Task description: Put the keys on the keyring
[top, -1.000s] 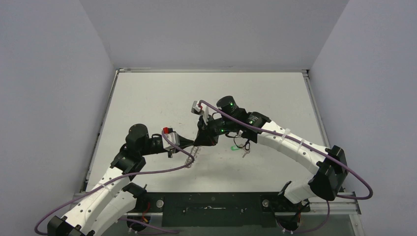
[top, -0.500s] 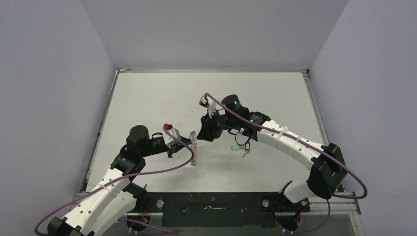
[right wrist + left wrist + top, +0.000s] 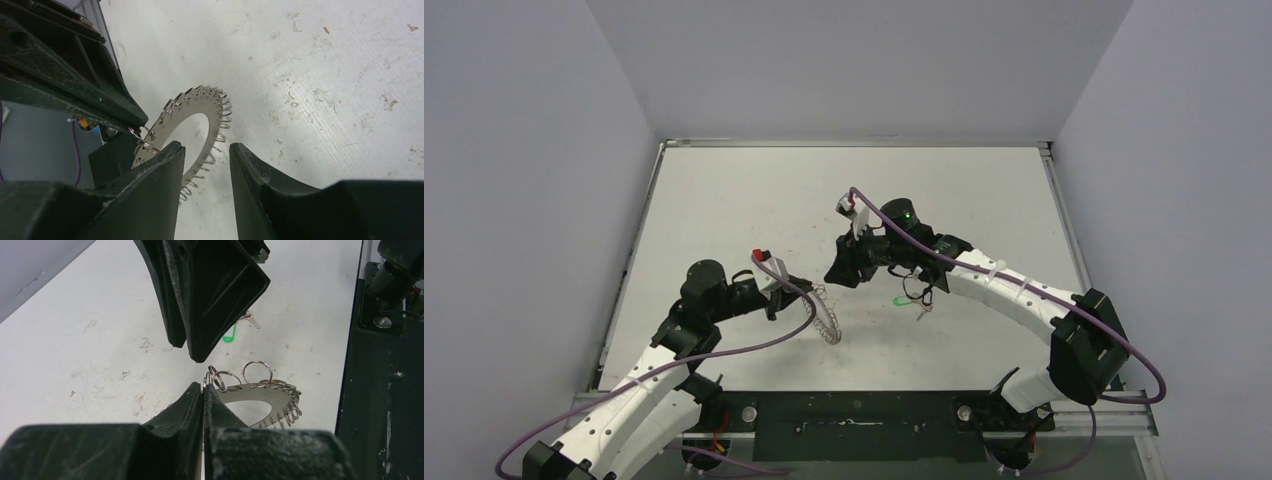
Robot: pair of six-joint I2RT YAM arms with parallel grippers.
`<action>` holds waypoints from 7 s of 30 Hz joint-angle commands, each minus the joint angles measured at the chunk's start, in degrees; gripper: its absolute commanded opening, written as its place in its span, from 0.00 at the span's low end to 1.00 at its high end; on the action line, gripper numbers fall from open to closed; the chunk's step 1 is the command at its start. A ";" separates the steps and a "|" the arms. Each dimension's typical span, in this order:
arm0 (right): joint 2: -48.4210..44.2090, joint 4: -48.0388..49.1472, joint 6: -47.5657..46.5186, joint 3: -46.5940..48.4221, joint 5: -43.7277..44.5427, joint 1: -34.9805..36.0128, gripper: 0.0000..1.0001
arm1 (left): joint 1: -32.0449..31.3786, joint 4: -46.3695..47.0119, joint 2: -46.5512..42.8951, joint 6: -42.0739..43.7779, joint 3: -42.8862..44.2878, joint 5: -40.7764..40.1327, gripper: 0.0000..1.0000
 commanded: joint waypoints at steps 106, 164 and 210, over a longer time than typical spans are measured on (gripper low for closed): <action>-4.29 44.13 -17.21 -19.60 -13.62 3.39 0.10 | -0.86 33.83 2.76 -16.51 -11.10 1.01 0.00; -3.37 41.72 -9.70 -16.06 -10.69 3.69 0.00 | -1.63 28.37 2.68 -14.39 -8.68 3.52 0.00; -5.70 16.57 -18.38 -8.49 -10.93 5.25 0.00 | -1.99 14.51 4.07 -5.94 -2.71 2.16 0.00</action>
